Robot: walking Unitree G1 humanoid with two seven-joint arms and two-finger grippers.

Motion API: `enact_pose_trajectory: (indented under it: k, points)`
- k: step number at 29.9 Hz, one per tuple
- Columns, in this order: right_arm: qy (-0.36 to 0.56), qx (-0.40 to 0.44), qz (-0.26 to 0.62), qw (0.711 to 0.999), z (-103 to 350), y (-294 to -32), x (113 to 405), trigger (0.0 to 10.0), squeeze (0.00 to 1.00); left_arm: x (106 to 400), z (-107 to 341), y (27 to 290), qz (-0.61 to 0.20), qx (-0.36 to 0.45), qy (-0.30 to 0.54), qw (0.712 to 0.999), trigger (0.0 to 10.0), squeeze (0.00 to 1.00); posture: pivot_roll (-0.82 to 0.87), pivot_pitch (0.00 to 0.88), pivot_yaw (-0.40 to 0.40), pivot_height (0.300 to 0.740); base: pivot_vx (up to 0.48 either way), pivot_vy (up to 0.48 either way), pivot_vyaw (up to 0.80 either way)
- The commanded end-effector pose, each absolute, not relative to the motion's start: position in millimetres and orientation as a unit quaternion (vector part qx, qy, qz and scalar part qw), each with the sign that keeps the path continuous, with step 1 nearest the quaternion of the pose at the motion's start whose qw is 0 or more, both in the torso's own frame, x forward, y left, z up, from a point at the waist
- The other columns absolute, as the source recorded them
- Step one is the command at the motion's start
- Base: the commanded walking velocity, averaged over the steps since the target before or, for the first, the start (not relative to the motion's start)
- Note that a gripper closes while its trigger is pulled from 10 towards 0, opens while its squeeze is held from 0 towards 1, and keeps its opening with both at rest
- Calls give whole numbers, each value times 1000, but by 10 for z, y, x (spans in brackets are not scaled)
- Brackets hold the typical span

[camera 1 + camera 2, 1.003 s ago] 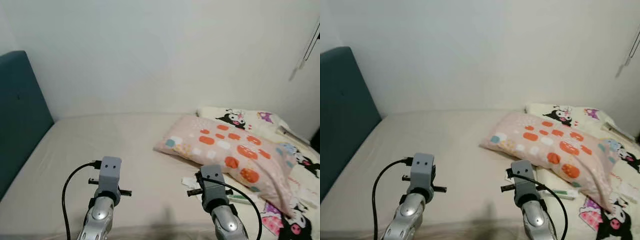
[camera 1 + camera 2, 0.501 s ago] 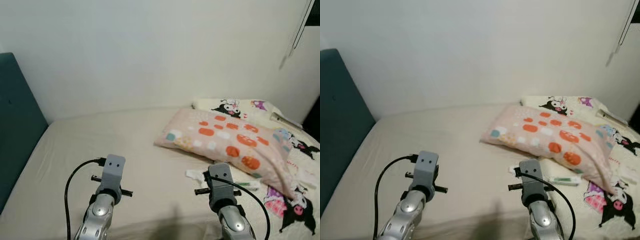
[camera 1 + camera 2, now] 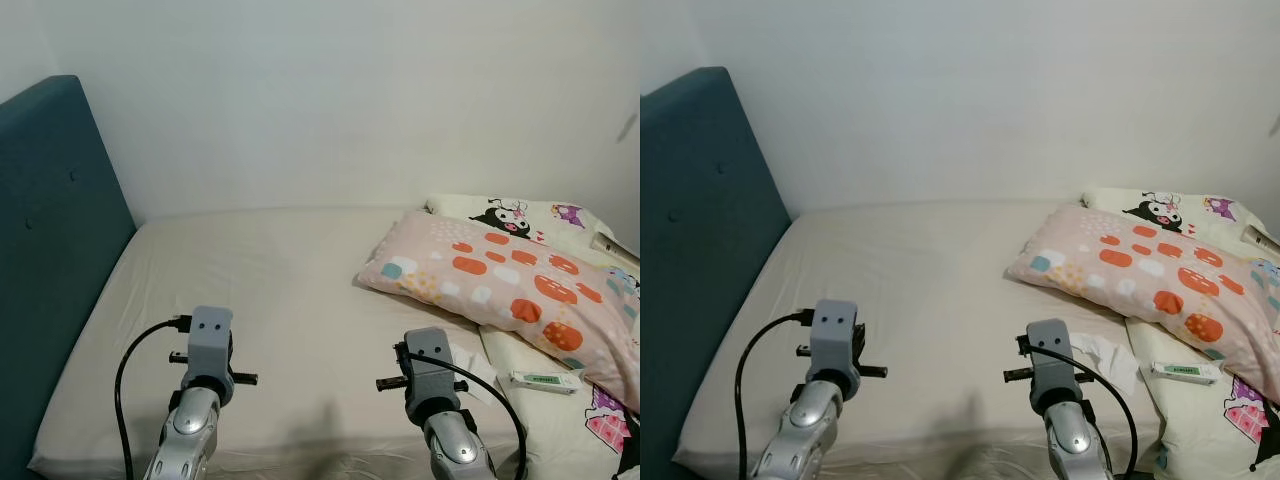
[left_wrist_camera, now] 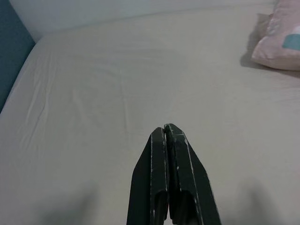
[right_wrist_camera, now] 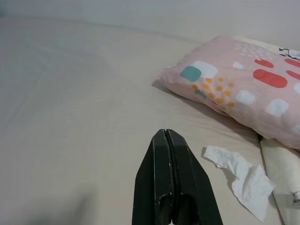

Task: Clean up the room

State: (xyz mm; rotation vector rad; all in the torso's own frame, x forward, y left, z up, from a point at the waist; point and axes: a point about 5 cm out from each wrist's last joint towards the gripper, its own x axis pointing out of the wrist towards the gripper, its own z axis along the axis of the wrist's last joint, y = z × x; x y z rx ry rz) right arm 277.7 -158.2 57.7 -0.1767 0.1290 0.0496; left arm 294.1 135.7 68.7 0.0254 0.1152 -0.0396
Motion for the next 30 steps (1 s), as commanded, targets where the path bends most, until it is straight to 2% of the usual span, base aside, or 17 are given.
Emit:
enact_pose_trajectory:
  k: [1,9,30]
  points:
    - [68,-86,23,994,565,-1590,2765,10000,0,2911,673,1334,-21,14,56,998,10000,0,-5,31,-26,740,0,0,0]
    - [66,-88,27,994,573,-1578,2776,10000,0,2897,654,1319,-23,39,64,997,10000,0,-6,32,-27,740,0,0,0]
    - [72,-89,25,993,543,-1582,2745,10000,0,2892,632,1355,-20,44,79,996,10000,0,-4,33,-19,740,0,-470,0]
